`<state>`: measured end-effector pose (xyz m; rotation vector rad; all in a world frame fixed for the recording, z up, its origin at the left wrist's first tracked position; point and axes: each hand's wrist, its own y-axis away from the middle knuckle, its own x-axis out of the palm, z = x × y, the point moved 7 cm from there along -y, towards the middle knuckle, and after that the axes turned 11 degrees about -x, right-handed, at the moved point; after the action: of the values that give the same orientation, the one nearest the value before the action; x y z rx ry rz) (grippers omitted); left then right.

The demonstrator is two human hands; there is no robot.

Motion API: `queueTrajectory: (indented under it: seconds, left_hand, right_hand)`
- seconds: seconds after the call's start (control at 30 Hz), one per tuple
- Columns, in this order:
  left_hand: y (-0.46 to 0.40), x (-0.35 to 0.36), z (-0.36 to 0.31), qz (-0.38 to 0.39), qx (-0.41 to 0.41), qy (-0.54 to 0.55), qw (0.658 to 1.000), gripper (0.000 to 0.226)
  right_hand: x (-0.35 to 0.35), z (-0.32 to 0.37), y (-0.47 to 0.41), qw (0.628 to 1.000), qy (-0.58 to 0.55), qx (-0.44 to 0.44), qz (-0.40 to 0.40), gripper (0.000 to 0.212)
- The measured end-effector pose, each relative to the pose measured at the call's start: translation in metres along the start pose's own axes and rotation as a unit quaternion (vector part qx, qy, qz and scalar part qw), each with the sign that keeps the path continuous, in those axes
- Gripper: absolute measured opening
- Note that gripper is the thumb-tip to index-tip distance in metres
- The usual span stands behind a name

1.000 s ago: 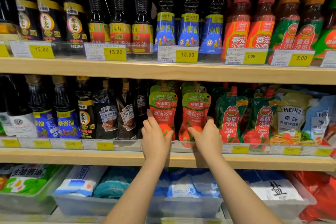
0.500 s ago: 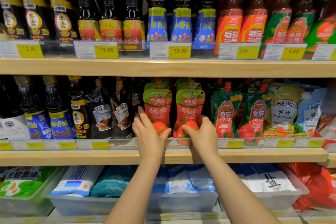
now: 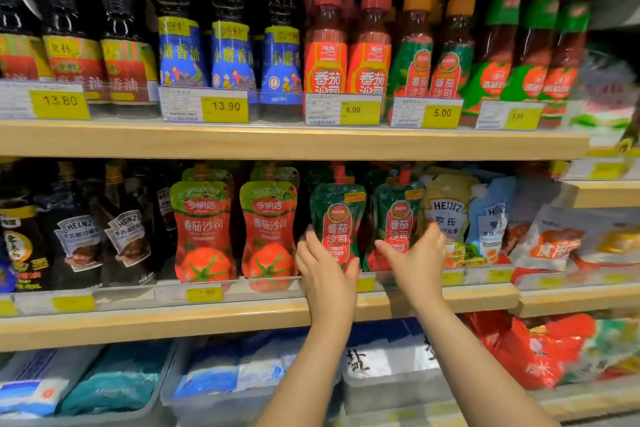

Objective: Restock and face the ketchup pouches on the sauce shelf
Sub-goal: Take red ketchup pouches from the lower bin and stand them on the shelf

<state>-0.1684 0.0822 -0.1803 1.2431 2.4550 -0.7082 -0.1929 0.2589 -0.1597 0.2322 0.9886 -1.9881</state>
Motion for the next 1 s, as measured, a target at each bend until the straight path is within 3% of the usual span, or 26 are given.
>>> queueTrajectory:
  seconds: [0.13,0.2,0.73,0.87,0.93,1.0]
  left_hand:
    - [-0.005,0.007,-0.002,-0.045,-0.036,-0.064,0.996,0.090]
    - [-0.005,0.009,-0.005,-0.051,-0.032,-0.094,0.994,0.088]
    - [-0.017,0.019,-0.008,-0.037,-0.038,-0.112,0.992,0.092]
    - [-0.006,0.002,-0.021,-0.026,0.021,-0.084,0.996,0.101]
    - [0.012,-0.017,-0.028,-0.005,0.086,-0.016,0.996,0.091]
    - [0.019,-0.055,-0.021,-0.038,0.144,0.044,0.988,0.074]
  right_hand:
    - [0.019,-0.010,-0.005,0.999,-0.009,0.025,0.039,0.059]
    - [0.021,-0.012,-0.004,0.999,0.006,0.010,0.047,0.054]
    - [0.029,-0.008,-0.007,0.997,0.048,0.008,0.052,0.063]
    - [0.016,-0.006,-0.002,0.998,-0.052,0.018,0.039,0.076]
    - [0.004,0.002,0.010,0.995,-0.098,0.001,-0.004,0.083]
    - [0.000,0.026,0.029,0.990,-0.126,-0.062,-0.029,0.079]
